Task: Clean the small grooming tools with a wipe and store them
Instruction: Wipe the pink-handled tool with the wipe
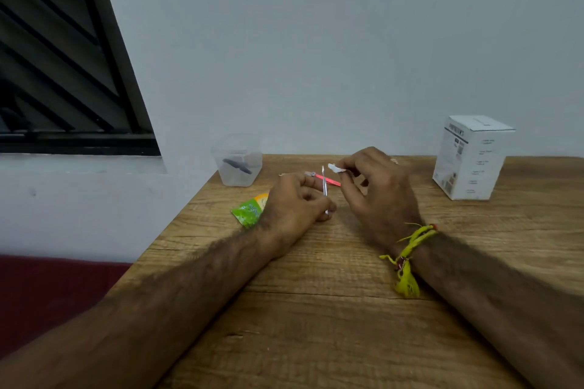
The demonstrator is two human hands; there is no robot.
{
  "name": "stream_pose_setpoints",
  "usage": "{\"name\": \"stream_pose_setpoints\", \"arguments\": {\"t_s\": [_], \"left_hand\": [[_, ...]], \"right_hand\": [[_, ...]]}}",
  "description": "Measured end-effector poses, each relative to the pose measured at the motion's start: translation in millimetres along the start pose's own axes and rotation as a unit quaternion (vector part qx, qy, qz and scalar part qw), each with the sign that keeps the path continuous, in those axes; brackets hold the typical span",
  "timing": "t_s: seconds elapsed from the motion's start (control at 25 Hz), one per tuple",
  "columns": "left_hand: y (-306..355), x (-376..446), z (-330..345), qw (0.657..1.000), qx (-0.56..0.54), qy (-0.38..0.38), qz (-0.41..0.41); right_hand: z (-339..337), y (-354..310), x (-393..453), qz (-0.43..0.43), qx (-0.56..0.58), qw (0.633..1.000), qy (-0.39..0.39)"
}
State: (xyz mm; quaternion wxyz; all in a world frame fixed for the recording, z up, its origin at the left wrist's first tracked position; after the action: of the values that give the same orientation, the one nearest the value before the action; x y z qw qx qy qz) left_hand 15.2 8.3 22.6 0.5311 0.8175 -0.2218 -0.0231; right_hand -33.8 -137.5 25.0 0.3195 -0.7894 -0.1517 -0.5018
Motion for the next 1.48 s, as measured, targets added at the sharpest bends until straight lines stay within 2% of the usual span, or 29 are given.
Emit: {"name": "stream_pose_setpoints", "arguments": {"t_s": [0.28,0.64,0.96,1.48], "left_hand": [[-10,-2,5,0.998,-0.050,-0.034,0.013],[-9,-7,1,0.997,-0.068,-0.018,-0.022],[-5,-8,2,0.998,-0.054,-0.018,-0.023],[-8,-6,3,0.999,-0.039,-0.021,-0.011]], "right_hand": [[11,-1,-11,-0.044,-0.055,0.992,-0.106],[16,-11,-8,-0.096,-0.093,0.980,-0.146],[14,-1,-6,-0.062,-0.065,0.990,-0.113],[13,0,-4,-0.045,-0.035,0.992,-0.114]]}}
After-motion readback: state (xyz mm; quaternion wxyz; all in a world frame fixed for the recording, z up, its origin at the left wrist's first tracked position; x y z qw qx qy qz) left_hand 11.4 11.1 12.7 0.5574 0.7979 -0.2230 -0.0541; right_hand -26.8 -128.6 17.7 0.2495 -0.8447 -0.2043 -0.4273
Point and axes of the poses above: each hand's wrist, its own x-axis towards the middle knuckle, its own z-axis out of the palm, y = z × x, the point moved 2 cm from there along x, towards the middle knuckle, and after that the axes turned 12 degrees about x, right-handed, at the moved point
